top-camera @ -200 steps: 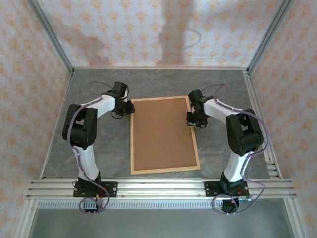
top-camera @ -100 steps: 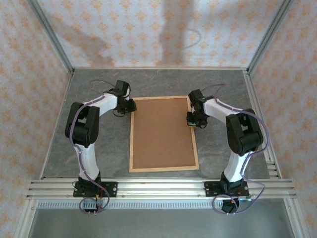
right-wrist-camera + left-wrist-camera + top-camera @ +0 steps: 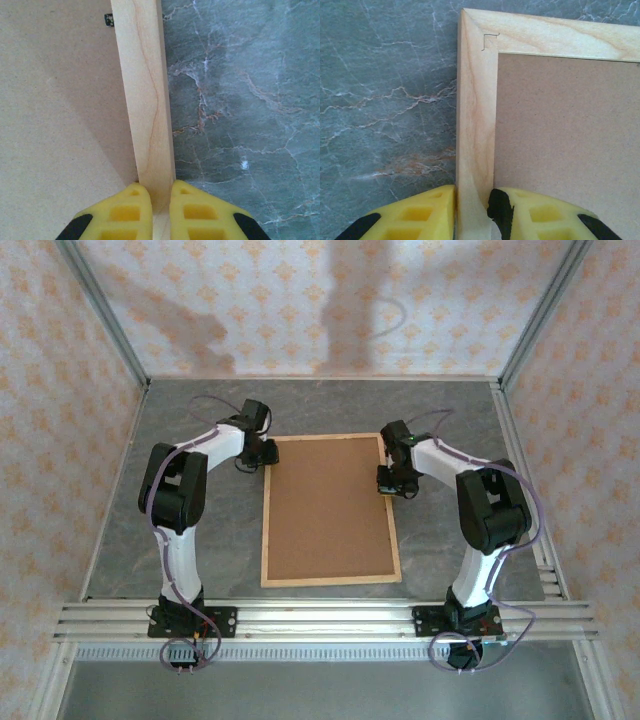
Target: Put the photo into the frame
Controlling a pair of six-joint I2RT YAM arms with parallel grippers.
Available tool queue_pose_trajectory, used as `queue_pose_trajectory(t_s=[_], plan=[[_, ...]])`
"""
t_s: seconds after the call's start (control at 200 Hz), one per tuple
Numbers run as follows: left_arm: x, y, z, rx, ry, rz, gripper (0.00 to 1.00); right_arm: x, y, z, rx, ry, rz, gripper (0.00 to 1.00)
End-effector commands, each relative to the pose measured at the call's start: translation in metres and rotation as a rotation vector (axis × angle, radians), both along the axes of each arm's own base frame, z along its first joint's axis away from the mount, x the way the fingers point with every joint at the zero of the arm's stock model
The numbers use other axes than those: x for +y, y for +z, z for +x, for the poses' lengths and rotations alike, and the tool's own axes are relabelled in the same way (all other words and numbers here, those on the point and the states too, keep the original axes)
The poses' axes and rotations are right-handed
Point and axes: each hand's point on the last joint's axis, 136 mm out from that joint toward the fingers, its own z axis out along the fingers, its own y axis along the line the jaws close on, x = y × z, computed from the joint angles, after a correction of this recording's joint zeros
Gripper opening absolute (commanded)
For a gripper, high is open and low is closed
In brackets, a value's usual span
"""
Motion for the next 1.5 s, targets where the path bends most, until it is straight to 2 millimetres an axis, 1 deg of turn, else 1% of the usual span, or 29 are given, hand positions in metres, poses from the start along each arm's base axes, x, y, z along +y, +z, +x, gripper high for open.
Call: queue_pose_trajectory(t_s=[0.0,0.09,0.325,0.601,0.721,0.821,0.946,1.036,1.226,1.491], plan=[[-0.022,-0.055,-0.05,0.22,-0.093,0.02,0.29,-0.008,-0.022,-0.006,0.042,-0.007,-0.047,0.11],[-0.028,-0.06,-0.054,0.241,-0.106,0.02,0.29,-0.008,-0.021,-0.005,0.038,-0.007,-0.047,0.11],[-0.028,-0.059,-0.054,0.239,-0.101,0.025,0.28,-0.008,-0.023,-0.006,0.041,-0.007,-0.044,0.11],[-0.048,-0.055,-0.048,0.232,-0.153,-0.049,0.29,-0.007,-0.022,-0.005,0.04,-0.01,-0.04,0.11],[-0.053,-0.051,-0.046,0.229,-0.167,-0.071,0.3,-0.005,-0.023,-0.005,0.041,-0.008,-0.027,0.1],[-0.061,-0.05,-0.047,0.237,-0.18,-0.115,0.3,-0.002,-0.024,-0.006,0.047,-0.007,-0.016,0.1],[-0.066,-0.05,-0.047,0.244,-0.183,-0.142,0.3,-0.002,-0.024,-0.006,0.046,-0.005,-0.02,0.1],[-0.071,-0.047,-0.047,0.245,-0.195,-0.173,0.31,-0.003,-0.023,-0.006,0.045,-0.004,-0.019,0.1],[-0.078,-0.045,-0.049,0.259,-0.213,-0.213,0.32,-0.002,-0.023,-0.005,0.043,-0.004,-0.017,0.09],[-0.082,-0.044,-0.052,0.269,-0.214,-0.251,0.32,-0.001,-0.022,-0.004,0.041,-0.002,-0.016,0.09]])
